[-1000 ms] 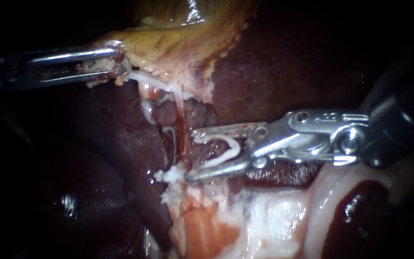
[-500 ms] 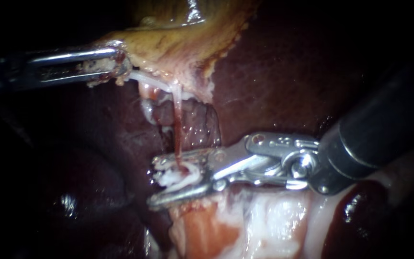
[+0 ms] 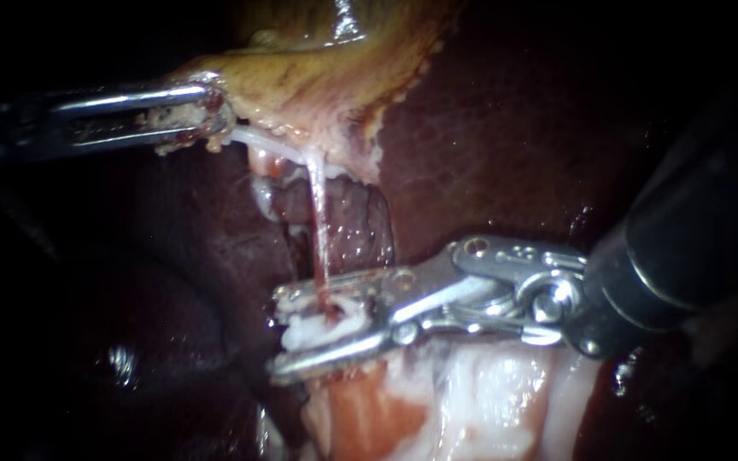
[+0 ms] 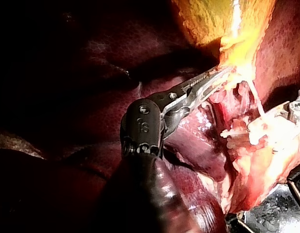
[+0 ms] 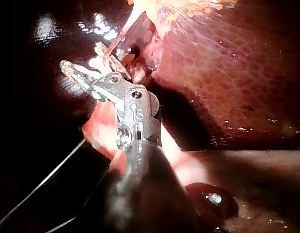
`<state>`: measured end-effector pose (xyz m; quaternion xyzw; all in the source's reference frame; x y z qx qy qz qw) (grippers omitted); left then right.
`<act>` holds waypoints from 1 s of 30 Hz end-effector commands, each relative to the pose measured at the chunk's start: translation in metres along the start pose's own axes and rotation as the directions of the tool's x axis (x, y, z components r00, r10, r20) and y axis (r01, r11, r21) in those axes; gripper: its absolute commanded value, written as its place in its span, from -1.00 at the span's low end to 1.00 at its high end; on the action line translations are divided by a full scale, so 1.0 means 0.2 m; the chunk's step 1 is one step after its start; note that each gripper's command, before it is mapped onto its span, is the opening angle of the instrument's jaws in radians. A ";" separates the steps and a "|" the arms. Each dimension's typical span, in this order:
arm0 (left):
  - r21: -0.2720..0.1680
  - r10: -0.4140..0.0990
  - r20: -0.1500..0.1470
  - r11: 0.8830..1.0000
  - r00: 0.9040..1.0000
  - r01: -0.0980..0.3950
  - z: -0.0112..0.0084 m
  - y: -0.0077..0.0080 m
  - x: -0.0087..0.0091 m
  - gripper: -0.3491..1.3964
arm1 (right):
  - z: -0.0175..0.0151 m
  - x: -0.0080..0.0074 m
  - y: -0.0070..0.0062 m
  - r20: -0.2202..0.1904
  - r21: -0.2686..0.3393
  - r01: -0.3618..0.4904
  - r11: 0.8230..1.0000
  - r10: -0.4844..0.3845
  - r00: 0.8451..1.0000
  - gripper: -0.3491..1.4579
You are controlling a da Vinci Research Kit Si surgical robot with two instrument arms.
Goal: Clipping second clip right tube
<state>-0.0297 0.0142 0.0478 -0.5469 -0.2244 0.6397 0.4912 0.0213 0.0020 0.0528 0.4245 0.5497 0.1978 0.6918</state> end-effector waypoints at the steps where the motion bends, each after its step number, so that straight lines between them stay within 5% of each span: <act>1: -0.001 0.000 0.000 1.000 1.000 0.000 0.000 0.000 0.000 -1.00 | -0.001 0.002 -0.003 -0.004 0.014 -0.005 1.000 0.005 1.000 -0.07; 10: -0.001 0.000 0.000 1.000 1.000 0.000 0.000 0.000 0.000 -1.00 | -0.002 0.006 -0.015 0.001 0.088 -0.038 0.995 0.038 0.999 -0.10; 18: -0.001 0.000 0.000 1.000 1.000 0.000 0.000 0.000 0.000 -1.00 | -0.003 0.005 -0.013 0.015 0.110 -0.051 0.993 0.050 0.999 -0.22; 30: -0.001 0.001 0.000 1.000 1.000 -0.001 0.000 0.000 0.000 -1.00 | -0.007 0.004 -0.007 0.018 0.111 -0.069 0.991 0.067 0.998 -0.85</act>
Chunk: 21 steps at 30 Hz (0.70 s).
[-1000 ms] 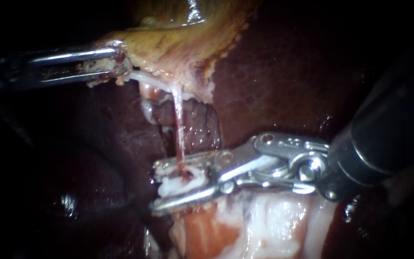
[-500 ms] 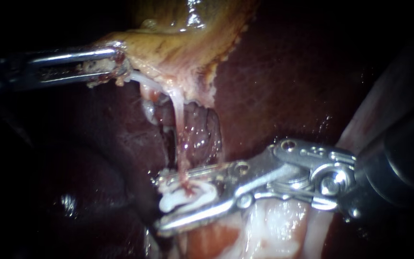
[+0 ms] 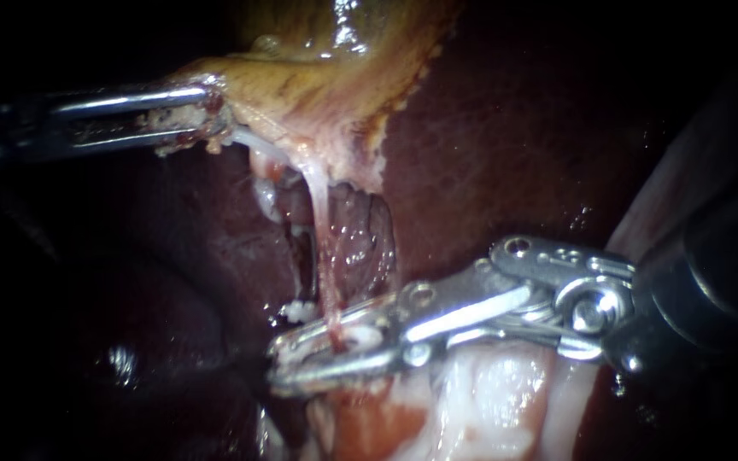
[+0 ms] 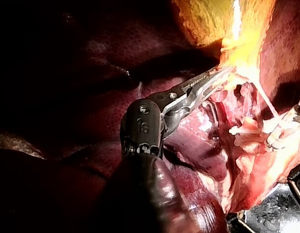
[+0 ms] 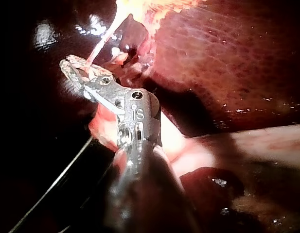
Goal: Clipping second clip right tube
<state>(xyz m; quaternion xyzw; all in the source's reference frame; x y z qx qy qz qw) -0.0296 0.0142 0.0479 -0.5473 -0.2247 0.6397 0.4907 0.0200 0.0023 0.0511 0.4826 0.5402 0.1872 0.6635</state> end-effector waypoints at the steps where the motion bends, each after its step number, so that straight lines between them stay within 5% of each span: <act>1: 0.000 0.000 0.000 1.000 1.000 0.000 0.000 0.000 0.000 -1.00 | 0.000 0.000 0.000 0.000 0.000 0.000 1.000 0.000 1.000 -0.88; 21: 0.001 0.000 0.000 1.000 1.000 0.000 0.000 0.000 0.000 -1.00 | -0.002 0.000 0.002 0.026 -0.009 -0.053 0.999 0.053 0.998 -1.00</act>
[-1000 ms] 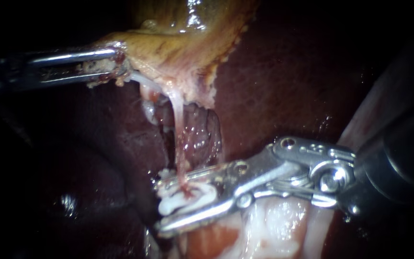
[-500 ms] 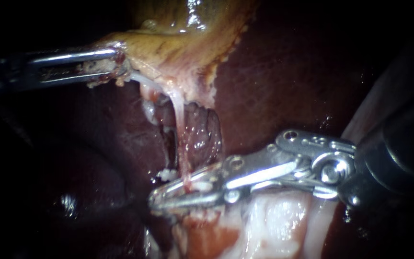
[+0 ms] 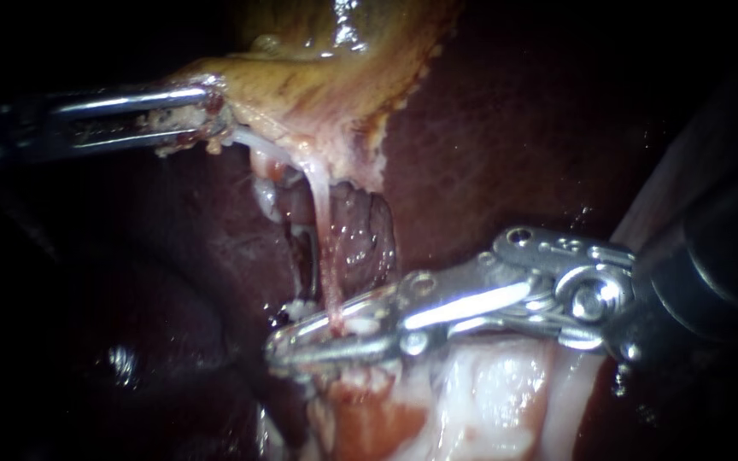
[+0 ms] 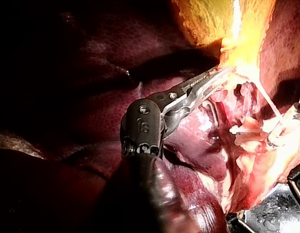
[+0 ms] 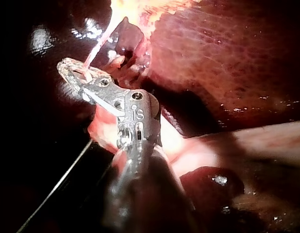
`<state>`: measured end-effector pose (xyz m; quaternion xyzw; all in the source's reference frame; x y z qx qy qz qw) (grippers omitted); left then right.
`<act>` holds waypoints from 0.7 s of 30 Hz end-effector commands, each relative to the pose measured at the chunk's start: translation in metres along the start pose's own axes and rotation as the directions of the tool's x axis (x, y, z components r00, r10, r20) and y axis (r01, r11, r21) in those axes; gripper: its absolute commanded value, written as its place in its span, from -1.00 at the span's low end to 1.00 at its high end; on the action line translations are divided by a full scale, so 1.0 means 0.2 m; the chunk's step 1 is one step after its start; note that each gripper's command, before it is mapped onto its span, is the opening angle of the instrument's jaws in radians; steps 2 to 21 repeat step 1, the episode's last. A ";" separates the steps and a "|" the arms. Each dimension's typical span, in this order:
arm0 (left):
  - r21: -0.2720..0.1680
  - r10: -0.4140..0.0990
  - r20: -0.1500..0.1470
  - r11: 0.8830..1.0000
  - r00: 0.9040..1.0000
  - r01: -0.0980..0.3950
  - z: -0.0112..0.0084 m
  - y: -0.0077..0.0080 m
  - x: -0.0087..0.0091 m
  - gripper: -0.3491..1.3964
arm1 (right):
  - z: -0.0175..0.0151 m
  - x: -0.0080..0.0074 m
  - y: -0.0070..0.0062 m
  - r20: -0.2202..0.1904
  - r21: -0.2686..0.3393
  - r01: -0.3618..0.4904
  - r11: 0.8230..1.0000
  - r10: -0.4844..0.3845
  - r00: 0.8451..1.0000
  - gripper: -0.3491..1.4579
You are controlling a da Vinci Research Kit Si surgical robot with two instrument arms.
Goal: Clipping second clip right tube
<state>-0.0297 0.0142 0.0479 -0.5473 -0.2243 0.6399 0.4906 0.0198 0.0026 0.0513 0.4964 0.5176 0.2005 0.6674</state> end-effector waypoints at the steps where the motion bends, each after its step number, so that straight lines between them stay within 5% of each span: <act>1: 0.001 0.000 0.000 1.000 1.000 0.000 0.000 0.000 0.000 -1.00 | -0.001 -0.001 0.001 0.000 0.000 0.000 1.000 0.000 1.000 -1.00; 21: 0.001 0.000 0.000 1.000 1.000 0.000 0.000 0.000 0.000 -1.00 | -0.001 -0.001 0.001 0.000 0.000 0.000 1.000 0.000 1.000 -1.00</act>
